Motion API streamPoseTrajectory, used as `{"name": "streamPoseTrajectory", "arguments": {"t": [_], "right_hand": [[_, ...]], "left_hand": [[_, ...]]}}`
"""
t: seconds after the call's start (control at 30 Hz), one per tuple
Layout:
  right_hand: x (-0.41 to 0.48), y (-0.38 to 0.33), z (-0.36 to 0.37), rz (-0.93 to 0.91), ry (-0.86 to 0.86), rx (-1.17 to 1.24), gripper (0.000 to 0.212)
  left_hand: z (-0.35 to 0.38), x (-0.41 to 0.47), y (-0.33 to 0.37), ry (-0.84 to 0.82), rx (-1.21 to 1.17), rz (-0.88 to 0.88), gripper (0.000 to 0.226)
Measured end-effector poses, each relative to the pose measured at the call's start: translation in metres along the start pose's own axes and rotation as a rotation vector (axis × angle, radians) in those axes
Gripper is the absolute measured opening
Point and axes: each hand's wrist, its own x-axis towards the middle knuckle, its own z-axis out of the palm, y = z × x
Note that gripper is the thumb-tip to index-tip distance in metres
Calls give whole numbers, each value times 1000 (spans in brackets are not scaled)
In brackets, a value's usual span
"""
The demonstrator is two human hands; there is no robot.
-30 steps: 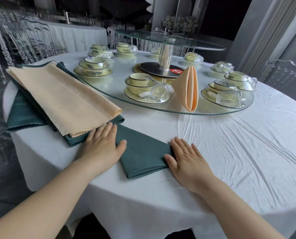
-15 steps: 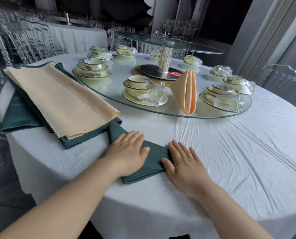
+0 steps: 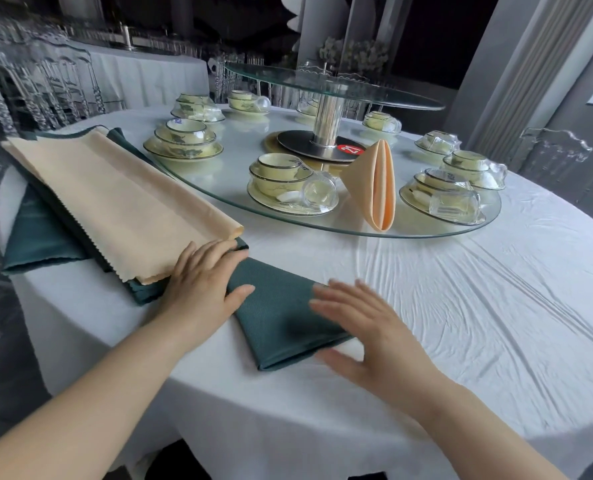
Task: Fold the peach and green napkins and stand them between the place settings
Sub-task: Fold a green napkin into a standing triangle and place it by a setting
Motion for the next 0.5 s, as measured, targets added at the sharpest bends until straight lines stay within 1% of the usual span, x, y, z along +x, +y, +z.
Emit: {"name": "streamPoseTrajectory", "arguments": {"t": [0.03,0.07,0.1,0.13,0.2,0.23,0.3,0.37,0.43,0.5], "right_hand": [[1,-3,1,-74,-50,-10,42],[3,-6,2,-121,-79,-38,40],[5,-8,3,-147,-103,-70,38],[8,-11,3,-158,-130,-94,37],[12,-12,5,-168,-173,-123,34],[14,-12,5,-175,-175,-140,32],[17,-11,7,-173,-157,-153,28],[20,-12,7,-140,-119,-146,26],[23,-12,6,-85,-69,-90,24],[28,-10,1,10,-32,49,24]], "left_hand": [[-4,-2,0,62,-85,84,42],[-8,-4,2,73,-172,166,24],[-11,-8,3,47,-240,238,16],[-12,-13,4,13,-281,283,22],[-17,-24,5,-81,-287,339,44],[-20,-27,4,-147,-280,359,48],[-24,-32,-1,-234,-247,376,36],[-22,-32,-4,-246,-197,391,38],[-18,-30,-2,-214,-220,382,37],[-15,-24,1,-171,-251,356,30]]}}
